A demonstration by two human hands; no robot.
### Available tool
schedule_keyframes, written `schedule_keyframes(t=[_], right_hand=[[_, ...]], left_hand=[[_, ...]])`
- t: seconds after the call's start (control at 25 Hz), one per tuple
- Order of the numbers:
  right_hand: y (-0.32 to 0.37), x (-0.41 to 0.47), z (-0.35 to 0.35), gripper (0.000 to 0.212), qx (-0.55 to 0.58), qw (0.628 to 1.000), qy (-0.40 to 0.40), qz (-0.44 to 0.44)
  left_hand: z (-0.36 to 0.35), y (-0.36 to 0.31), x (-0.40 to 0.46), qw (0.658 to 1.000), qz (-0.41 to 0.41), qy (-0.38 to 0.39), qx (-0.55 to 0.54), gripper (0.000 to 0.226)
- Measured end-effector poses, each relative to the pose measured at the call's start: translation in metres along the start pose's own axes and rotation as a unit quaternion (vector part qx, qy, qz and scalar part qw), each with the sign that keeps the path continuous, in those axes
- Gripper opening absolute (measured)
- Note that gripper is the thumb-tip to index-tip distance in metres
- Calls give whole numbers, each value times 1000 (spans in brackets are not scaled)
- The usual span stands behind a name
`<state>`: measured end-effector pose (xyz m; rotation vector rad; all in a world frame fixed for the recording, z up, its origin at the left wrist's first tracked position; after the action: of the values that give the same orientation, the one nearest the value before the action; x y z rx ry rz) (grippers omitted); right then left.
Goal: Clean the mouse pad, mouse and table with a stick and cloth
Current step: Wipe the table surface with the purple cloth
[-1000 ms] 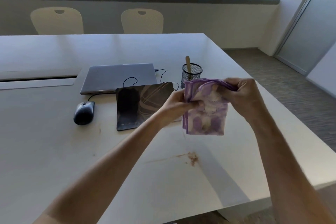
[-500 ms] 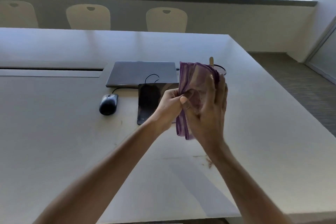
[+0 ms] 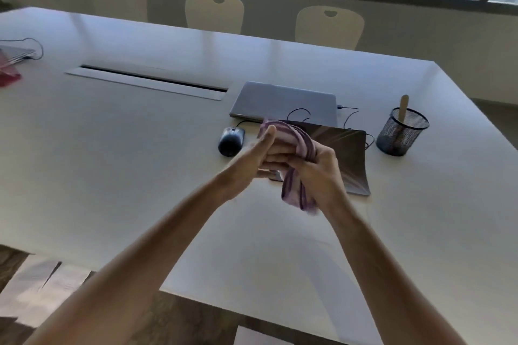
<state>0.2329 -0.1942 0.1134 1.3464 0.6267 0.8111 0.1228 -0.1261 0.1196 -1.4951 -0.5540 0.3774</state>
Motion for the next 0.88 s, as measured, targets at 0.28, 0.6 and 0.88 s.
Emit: schedule_keyframes(t=[0.28,0.6,0.88], right_hand=[[-10,26,11,32,-116,985,-121,-29],[10,30,-48,27,-488,862,-58,127],[-59,15,-108,57,-631,753,163,95]], left_hand=[[105,41,-25,867,-82,-138,472,57],[134,108,-20,772,54,-27,633,58],[134,118,-17,722,88,25,686,62]])
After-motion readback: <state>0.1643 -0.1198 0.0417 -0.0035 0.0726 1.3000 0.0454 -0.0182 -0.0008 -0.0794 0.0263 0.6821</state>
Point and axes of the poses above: each hand's wrist, its own x-axis towards the middle knuckle, its own z-axis out of the back of the hand, y = z × x, the point moved 7 cm from there along x, towards the middle knuckle, and after that the axes turned 8 degrees about -z, right-handed, at the moved point
